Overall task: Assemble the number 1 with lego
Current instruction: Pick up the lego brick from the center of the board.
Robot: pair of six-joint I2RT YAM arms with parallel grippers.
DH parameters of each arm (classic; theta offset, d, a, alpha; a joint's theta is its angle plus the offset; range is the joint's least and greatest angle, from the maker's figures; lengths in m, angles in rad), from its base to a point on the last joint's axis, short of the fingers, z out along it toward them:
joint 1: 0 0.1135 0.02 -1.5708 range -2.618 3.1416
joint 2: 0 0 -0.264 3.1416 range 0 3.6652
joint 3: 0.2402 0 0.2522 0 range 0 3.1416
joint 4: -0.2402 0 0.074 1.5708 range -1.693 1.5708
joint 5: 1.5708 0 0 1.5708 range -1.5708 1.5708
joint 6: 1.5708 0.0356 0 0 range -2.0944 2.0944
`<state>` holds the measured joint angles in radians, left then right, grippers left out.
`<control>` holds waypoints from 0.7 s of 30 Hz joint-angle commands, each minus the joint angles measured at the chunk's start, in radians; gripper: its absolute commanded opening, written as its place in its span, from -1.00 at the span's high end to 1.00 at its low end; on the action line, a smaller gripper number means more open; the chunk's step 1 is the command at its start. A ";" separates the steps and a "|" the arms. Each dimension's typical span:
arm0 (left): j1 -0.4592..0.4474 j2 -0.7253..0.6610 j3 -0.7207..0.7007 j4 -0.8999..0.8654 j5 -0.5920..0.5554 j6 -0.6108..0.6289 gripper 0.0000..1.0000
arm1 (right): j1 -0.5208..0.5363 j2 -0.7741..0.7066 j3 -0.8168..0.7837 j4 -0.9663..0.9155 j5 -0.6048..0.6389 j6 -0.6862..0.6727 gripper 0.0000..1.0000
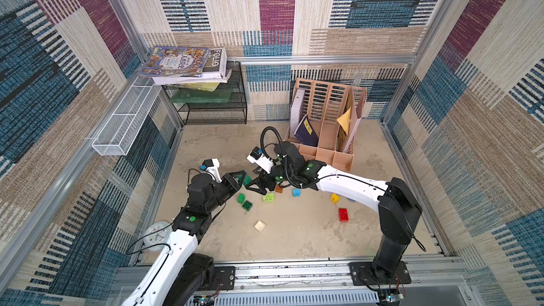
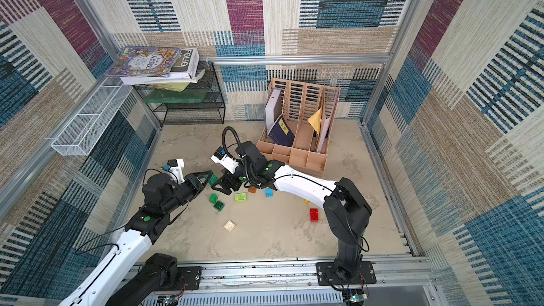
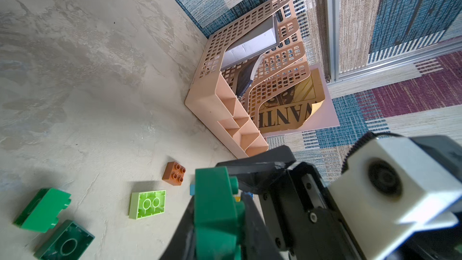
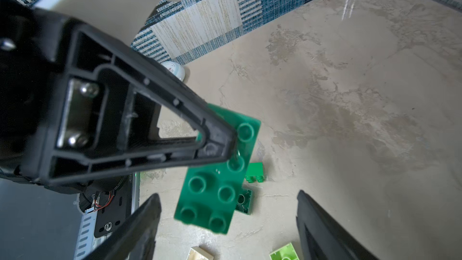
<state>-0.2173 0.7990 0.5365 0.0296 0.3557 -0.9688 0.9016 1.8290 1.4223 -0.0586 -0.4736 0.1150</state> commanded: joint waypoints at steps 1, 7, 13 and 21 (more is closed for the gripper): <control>-0.003 -0.003 0.000 0.039 0.010 0.005 0.96 | 0.007 0.024 0.032 0.014 -0.037 0.019 -0.65; -0.004 -0.007 -0.001 0.041 0.010 0.012 0.96 | 0.009 0.056 0.062 0.008 -0.052 0.032 -0.36; -0.004 -0.017 -0.006 0.041 0.009 0.017 0.96 | 0.006 0.087 0.102 -0.019 -0.075 0.038 0.12; -0.003 -0.042 -0.023 0.039 -0.017 0.015 0.37 | -0.015 0.071 0.069 0.002 -0.101 0.047 0.50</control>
<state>-0.2226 0.7681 0.5167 0.0460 0.3206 -0.9649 0.9001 1.9137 1.5078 -0.0715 -0.5529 0.1783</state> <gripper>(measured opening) 0.270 0.357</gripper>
